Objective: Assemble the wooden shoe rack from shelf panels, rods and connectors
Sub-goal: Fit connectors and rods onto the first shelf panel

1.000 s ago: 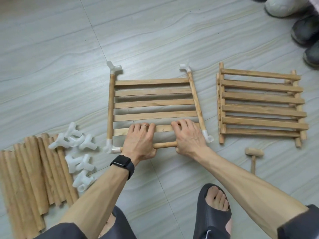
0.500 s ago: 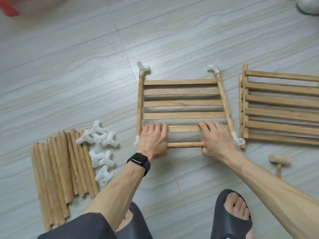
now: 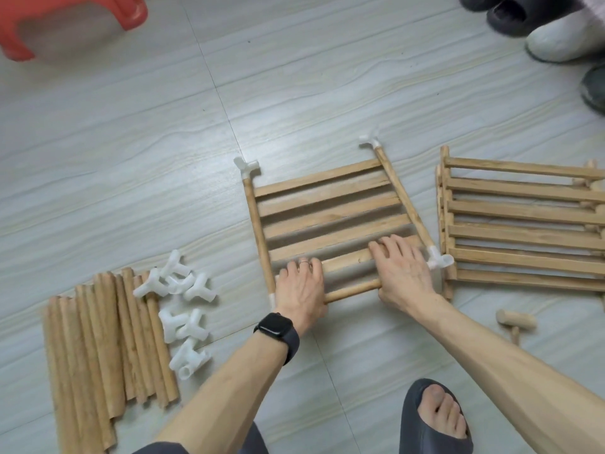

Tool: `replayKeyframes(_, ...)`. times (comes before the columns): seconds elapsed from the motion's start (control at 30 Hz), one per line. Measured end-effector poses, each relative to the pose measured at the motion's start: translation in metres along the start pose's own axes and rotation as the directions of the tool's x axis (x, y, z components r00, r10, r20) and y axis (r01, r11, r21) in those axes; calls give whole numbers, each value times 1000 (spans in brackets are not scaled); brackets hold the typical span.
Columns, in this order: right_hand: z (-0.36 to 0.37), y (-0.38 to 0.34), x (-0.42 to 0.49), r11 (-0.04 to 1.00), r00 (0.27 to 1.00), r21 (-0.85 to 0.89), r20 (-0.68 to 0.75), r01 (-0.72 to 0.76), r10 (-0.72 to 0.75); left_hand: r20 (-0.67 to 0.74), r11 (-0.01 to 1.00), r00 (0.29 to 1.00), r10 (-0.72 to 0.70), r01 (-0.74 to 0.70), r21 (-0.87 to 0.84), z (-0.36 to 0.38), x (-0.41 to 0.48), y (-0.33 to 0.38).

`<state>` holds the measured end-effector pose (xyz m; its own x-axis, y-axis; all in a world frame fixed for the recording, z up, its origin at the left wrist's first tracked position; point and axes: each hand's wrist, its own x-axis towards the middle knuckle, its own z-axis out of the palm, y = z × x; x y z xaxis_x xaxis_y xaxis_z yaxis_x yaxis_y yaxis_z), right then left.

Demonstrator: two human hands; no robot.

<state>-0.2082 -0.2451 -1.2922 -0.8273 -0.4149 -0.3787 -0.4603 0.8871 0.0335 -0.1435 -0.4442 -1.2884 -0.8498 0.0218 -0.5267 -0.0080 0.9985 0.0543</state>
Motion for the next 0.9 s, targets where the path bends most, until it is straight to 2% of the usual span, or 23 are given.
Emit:
replayKeyframes(0.07, 7, -1, -6, 1000, 998, 8, 55, 0, -1, 76, 995, 994, 79, -75, -60, 3, -4, -2)
replayKeyframes(0.13, 12, 2, -12, 999, 984, 38, 174, 15, -22, 100, 982, 985, 138, -123, -140, -1, -7, -13)
replayKeyframes(0.2, 13, 4, -19, 992, 960, 123, 278, 13, -47, 8, 961, 992, 129, -123, -246, -9, -6, -32)
replayKeyframes(0.27, 14, 0, -31, 974, 973, 228, 224, 1, -54, -118, 937, 993, -11, -31, -348, -16, -1, -54)
replayKeyframes(0.33, 21, -8, -45, 952, 999, 305, 48, -25, 10, -157, 864, 953, -259, 156, -479, -19, 5, -78)
replayKeyframes(0.4, 29, -18, -56, 929, 994, 361, -34, -88, 108, -86, 757, 899, -429, 306, -577, -14, 7, -97)
replayKeyframes(0.47, 37, -24, -61, 936, 992, 326, 44, -130, 122, -8, 706, 889, -459, 359, -611, -7, 7, -103)
replayKeyframes(0.53, 41, -27, -64, 950, 989, 290, 125, -115, 82, -11, 672, 891, -454, 335, -660, 1, 5, -97)
replayKeyframes(0.67, 38, -40, -67, 959, 958, 283, 266, 24, -102, -46, 561, 861, -506, 289, -776, 15, 2, -85)
replayKeyframes(0.8, 30, -56, -70, 945, 864, 309, 443, 104, -240, -40, 613, 884, -466, 290, -735, 29, -7, -85)
replayKeyframes(0.9, 30, -64, -74, 938, 815, 306, 493, 164, -303, -16, 650, 920, -392, 265, -712, 36, -19, -86)
